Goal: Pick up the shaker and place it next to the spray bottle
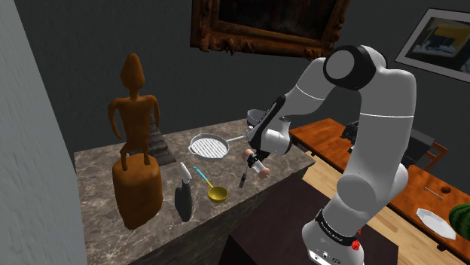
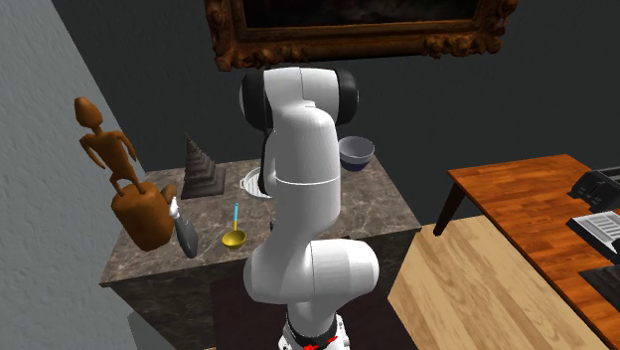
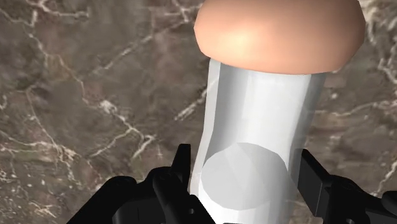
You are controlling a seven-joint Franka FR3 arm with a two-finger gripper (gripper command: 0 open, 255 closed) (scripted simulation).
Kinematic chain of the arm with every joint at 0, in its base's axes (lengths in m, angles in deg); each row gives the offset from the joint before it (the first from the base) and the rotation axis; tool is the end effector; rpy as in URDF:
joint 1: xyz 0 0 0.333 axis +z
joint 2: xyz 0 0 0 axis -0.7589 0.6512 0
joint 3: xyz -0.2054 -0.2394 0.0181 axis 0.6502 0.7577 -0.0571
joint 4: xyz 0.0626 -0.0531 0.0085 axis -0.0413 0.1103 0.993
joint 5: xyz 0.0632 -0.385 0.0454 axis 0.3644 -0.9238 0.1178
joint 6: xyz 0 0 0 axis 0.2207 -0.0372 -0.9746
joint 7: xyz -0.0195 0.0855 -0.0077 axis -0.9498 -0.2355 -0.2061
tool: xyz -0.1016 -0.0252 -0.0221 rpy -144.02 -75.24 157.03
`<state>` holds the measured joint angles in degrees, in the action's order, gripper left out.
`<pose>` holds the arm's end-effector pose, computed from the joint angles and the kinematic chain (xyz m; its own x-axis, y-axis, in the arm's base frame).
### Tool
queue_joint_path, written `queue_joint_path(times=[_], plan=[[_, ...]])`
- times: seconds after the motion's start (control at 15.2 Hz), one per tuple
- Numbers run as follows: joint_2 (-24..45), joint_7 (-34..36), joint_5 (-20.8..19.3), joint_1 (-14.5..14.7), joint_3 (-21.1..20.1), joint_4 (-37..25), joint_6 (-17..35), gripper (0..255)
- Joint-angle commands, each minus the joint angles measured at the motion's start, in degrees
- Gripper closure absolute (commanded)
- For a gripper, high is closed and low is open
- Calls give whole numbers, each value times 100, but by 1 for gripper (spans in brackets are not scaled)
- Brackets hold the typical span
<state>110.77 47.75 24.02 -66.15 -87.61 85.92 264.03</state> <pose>0.4061 -0.1479 0.1274 0.9677 -0.1767 0.1799 -0.1820 -0.9832 0.0135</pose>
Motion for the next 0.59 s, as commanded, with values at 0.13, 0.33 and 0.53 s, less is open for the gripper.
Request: queue_joint_path(times=[0.13,0.33,0.53], plan=[[-207,74,-40,234,239,68,-164,255],[-515,242,-180,633,660,172,-413,255],[-816,491,-439,1059,1134,274,-654,255]])
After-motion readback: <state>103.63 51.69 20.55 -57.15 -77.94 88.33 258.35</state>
